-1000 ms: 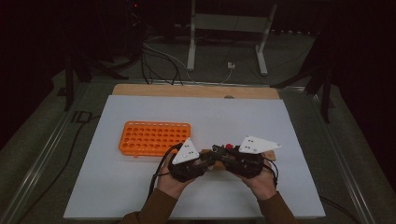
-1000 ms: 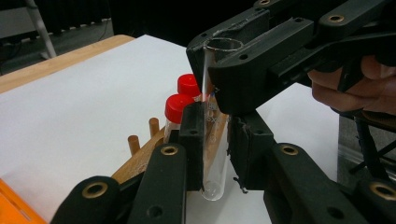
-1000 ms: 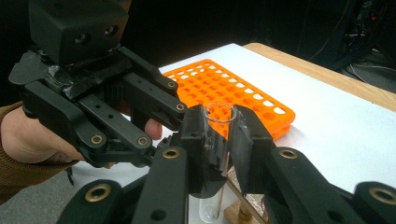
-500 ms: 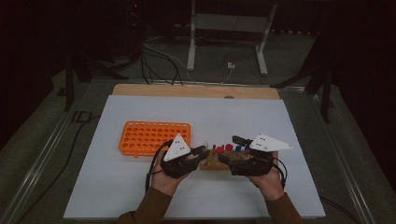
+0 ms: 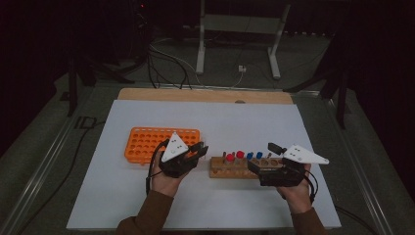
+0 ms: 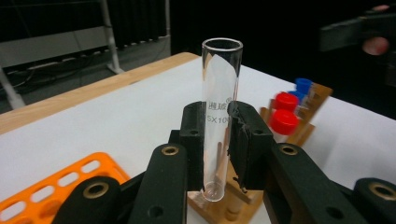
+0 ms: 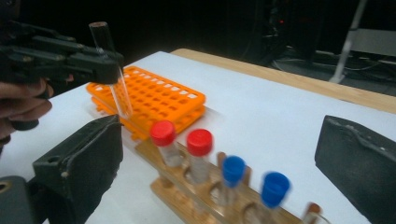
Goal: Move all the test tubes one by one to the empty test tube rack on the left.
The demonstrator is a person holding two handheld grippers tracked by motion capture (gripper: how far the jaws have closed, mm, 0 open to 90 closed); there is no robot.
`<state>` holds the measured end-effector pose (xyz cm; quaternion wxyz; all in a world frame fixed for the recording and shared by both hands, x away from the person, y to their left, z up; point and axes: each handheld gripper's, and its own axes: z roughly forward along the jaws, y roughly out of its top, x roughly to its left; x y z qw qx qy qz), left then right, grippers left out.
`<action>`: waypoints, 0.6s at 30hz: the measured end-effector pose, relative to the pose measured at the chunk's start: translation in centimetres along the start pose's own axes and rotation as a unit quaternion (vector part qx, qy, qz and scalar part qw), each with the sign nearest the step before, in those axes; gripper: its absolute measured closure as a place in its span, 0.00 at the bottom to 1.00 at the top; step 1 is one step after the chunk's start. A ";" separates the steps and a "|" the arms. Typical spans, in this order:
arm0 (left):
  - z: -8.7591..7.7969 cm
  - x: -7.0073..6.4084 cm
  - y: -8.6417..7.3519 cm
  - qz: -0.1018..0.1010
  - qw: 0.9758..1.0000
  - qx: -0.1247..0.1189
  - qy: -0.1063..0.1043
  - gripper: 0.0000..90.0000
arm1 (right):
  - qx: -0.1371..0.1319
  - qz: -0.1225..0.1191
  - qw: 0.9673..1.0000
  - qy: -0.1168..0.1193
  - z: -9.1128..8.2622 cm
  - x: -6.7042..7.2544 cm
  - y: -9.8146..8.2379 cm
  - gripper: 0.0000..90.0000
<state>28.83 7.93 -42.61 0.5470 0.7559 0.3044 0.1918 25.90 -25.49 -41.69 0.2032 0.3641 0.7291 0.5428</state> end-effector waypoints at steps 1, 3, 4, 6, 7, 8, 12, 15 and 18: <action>0.0 0.2 0.0 0.000 1.000 -0.001 0.004 0.85 | -0.001 0.000 1.000 -0.004 -0.2 -0.2 -0.1 0.01; 0.0 0.6 -0.1 -0.002 1.000 -0.001 0.010 0.85 | -0.002 0.004 1.000 -0.010 -0.5 -0.5 -0.2 0.01; 0.1 0.8 -0.2 -0.002 1.000 -0.003 0.013 0.85 | -0.003 0.006 1.000 -0.013 -0.6 -0.7 -0.3 0.01; 0.2 1.1 -0.2 0.000 1.000 -0.002 0.020 0.85 | -0.005 0.008 1.000 -0.017 -0.8 -0.9 -0.3 0.01; 0.2 1.2 -0.3 0.004 1.000 0.001 0.025 0.85 | -0.005 0.009 1.000 -0.019 -0.9 -1.0 -0.3 0.01; 0.3 1.4 -0.4 0.004 1.000 0.002 0.028 0.85 | -0.007 0.009 1.000 -0.021 -1.0 -1.1 -0.4 0.00; 0.8 1.8 -0.8 0.004 0.999 0.009 0.043 0.85 | -0.008 0.011 1.000 -0.028 -1.2 -1.4 -0.5 0.00; 1.0 2.2 -1.2 0.000 0.999 0.013 0.051 0.85 | -0.011 0.013 0.999 -0.031 -1.4 -1.5 -0.5 0.00; 1.4 2.5 -1.7 -0.004 0.998 0.018 0.057 0.85 | -0.012 0.011 0.999 -0.035 -1.5 -1.5 -0.5 0.00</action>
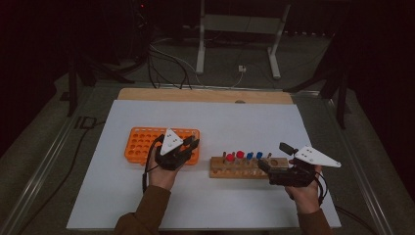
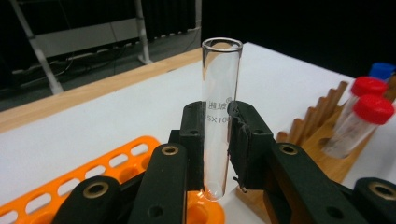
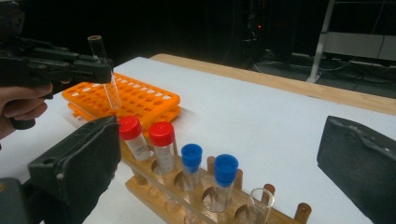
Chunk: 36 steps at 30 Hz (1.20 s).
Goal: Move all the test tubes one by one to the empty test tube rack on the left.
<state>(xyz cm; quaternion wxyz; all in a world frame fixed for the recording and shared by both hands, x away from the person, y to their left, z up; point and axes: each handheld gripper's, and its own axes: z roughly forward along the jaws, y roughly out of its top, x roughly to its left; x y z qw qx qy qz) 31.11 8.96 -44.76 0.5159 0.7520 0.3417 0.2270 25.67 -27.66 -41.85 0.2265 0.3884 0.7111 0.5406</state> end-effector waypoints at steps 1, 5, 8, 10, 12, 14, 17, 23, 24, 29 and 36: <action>0.1 0.1 -0.2 -0.002 1.000 0.003 0.002 0.85 | 0.000 0.000 1.000 0.000 0.0 0.0 0.0 0.00; 0.7 0.2 -1.0 -0.006 1.000 0.013 0.013 0.85 | -0.001 0.002 1.000 0.000 0.0 0.0 -0.1 0.00; 1.1 0.3 -1.7 -0.012 1.000 0.017 0.021 0.85 | 0.001 0.005 1.000 0.000 0.1 0.0 -0.2 0.00; 1.3 0.3 -2.2 -0.016 0.999 0.020 0.025 0.85 | 0.001 0.005 1.000 0.001 0.1 0.0 -0.2 0.00; 1.5 0.5 -2.5 -0.018 0.999 0.024 0.028 0.85 | 0.000 0.005 1.000 0.001 0.2 0.0 -0.3 0.00; 1.7 0.5 -2.8 -0.019 0.999 0.029 0.027 0.85 | 0.000 0.004 1.000 0.001 0.1 0.0 -0.3 0.00; 1.9 0.3 -3.2 -0.015 0.999 0.038 0.028 0.85 | -0.002 0.005 1.000 0.000 0.0 -0.1 -0.2 0.00; 2.1 0.1 -3.8 -0.009 0.998 0.053 0.031 0.85 | -0.002 0.007 1.000 0.002 -0.1 -0.1 -0.2 0.00; 2.1 0.0 -3.9 -0.007 0.998 0.057 0.031 0.85 | -0.002 0.006 1.000 0.002 0.0 -0.1 -0.2 0.00; 2.1 0.0 -4.3 -0.013 0.998 0.062 0.030 0.86 | -0.001 0.006 1.000 0.001 0.0 -0.1 -0.3 0.00; 2.2 -0.1 -4.4 -0.009 0.997 0.073 0.031 0.86 | -0.001 0.007 1.000 -0.003 0.0 -0.2 -0.3 0.00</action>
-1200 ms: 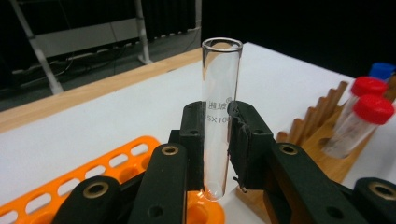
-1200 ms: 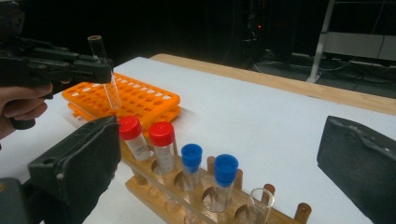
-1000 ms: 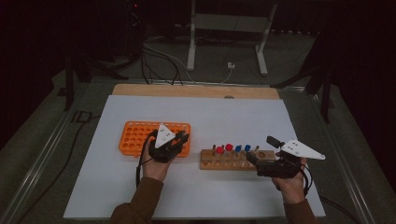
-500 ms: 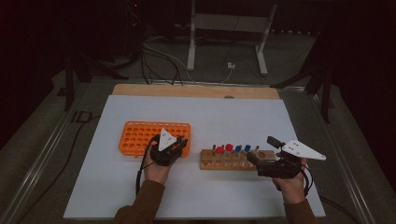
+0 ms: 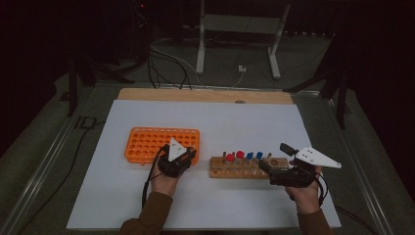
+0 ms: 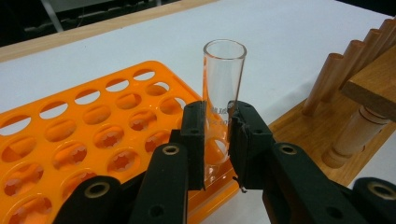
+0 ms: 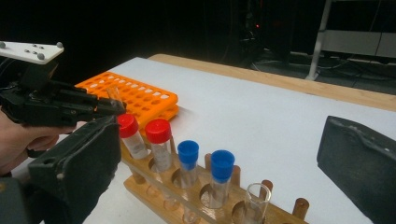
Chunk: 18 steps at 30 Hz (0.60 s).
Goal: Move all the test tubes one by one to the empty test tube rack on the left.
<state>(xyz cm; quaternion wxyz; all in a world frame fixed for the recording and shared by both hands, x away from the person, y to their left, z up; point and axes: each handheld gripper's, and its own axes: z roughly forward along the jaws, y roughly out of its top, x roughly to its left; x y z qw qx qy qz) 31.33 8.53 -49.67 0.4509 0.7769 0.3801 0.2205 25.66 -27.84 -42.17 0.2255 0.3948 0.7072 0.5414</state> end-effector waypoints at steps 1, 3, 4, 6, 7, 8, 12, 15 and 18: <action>0.0 0.0 0.0 0.002 1.000 0.002 0.000 0.86 | 0.000 -0.001 1.000 -0.001 0.0 0.0 0.0 0.00; 0.0 -0.1 -0.1 0.006 1.000 0.005 0.003 0.86 | 0.000 -0.004 1.000 -0.005 0.0 0.0 0.1 0.00; 0.1 -0.2 -0.1 0.007 1.000 0.009 0.005 0.86 | -0.002 -0.004 1.000 -0.007 0.0 0.0 0.1 0.00; 0.2 -0.3 -0.2 0.010 1.000 0.012 0.007 0.86 | -0.004 -0.002 1.000 -0.006 0.0 0.0 0.1 0.00; 0.2 -0.2 -0.2 0.006 1.000 0.012 0.007 0.86 | -0.004 -0.002 1.000 -0.007 0.0 -0.1 0.2 0.00; 0.2 -0.2 -0.2 0.003 1.000 0.012 0.006 0.86 | -0.004 -0.001 1.000 -0.008 0.0 -0.1 0.1 0.00; 0.2 -0.1 -0.2 0.000 1.000 0.013 0.003 0.86 | -0.005 0.001 1.000 -0.011 0.0 -0.3 0.1 0.00; 0.1 0.2 -0.4 -0.018 1.000 0.007 -0.008 0.84 | -0.004 0.005 1.000 -0.011 0.0 -0.5 0.0 0.00; -0.3 0.3 -0.4 -0.037 0.999 -0.007 -0.015 0.73 | -0.004 0.012 1.000 -0.009 0.0 -0.7 -0.1 0.00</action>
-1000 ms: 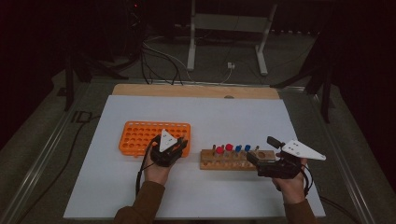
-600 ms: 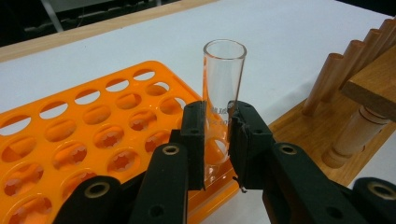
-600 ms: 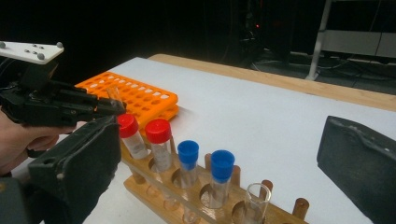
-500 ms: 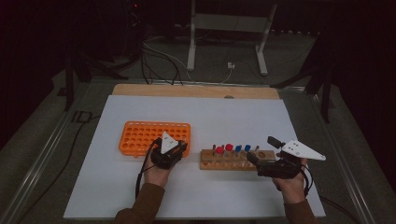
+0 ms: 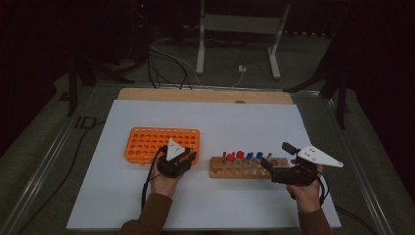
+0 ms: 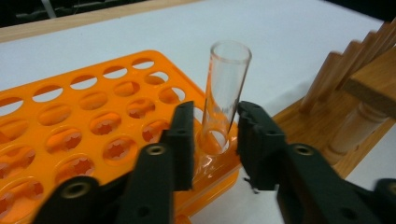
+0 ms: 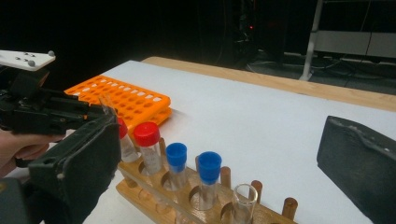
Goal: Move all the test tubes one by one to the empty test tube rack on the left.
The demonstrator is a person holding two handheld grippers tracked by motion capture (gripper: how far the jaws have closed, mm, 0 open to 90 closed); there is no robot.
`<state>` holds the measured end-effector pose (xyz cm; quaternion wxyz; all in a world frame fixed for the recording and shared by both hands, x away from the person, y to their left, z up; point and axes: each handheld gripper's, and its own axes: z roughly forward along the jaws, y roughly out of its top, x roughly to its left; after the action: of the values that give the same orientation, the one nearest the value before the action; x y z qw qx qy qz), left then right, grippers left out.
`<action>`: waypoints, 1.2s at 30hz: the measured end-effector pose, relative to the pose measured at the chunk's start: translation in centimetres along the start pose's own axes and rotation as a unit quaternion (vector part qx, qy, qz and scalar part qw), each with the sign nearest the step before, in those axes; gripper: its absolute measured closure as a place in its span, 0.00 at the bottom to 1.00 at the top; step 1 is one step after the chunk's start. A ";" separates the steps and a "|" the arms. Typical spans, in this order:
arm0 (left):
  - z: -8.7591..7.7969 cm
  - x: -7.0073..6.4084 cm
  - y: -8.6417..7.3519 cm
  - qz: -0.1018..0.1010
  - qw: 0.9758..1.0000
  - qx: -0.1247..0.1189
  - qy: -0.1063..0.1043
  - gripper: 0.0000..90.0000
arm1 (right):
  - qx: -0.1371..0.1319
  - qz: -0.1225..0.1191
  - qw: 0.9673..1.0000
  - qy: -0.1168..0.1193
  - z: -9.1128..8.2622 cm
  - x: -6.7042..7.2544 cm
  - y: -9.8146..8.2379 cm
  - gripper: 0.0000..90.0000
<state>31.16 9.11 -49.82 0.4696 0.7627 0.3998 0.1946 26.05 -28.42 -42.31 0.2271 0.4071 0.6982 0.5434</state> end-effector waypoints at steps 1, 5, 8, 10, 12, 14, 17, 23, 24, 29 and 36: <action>-0.2 0.1 0.1 -0.005 1.000 -0.004 -0.003 0.70 | 0.001 0.002 1.000 0.000 0.0 -0.1 0.0 0.00; -1.2 0.3 0.3 -0.021 1.000 -0.011 -0.002 0.60 | 0.007 0.007 1.000 -0.004 0.1 -0.5 -0.2 0.00; -2.2 0.6 0.5 -0.035 0.999 -0.022 -0.007 0.53 | 0.015 0.004 1.000 -0.008 0.2 -0.7 -0.4 0.00; -2.9 0.8 0.6 -0.047 0.998 -0.034 -0.006 0.45 | 0.025 0.006 1.000 -0.003 0.4 -0.8 -0.5 0.00; -3.5 0.9 0.8 -0.050 0.998 -0.035 0.002 0.35 | 0.030 0.005 1.000 -0.003 0.6 -1.0 -0.7 0.00; -3.9 1.0 0.9 -0.055 0.998 -0.030 0.004 0.24 | 0.038 0.011 0.999 0.000 0.8 -1.2 -1.0 0.01; -4.7 1.1 0.9 -0.059 0.998 -0.038 0.005 0.18 | 0.047 0.014 0.999 -0.001 0.9 -1.5 -1.5 0.05; -6.0 1.3 1.4 -0.063 0.996 -0.057 0.007 0.03 | 0.062 0.015 0.998 -0.011 1.0 -2.1 -2.0 0.12; -6.2 1.3 1.5 -0.062 0.996 -0.060 0.009 0.02 | 0.064 0.015 0.998 -0.011 1.0 -2.1 -2.1 0.12; -6.5 1.3 1.7 -0.061 0.996 -0.068 0.010 0.02 | 0.080 -0.002 0.997 -0.011 1.4 -2.0 -2.7 0.28; -6.3 1.3 1.8 -0.064 0.996 -0.069 0.006 0.02 | 0.095 -0.043 0.994 -0.025 2.1 -1.4 -3.5 0.64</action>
<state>28.48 13.27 -45.31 0.5300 0.7004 0.4362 0.1953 27.28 -28.62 -46.39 0.2277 0.4095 0.7578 0.4542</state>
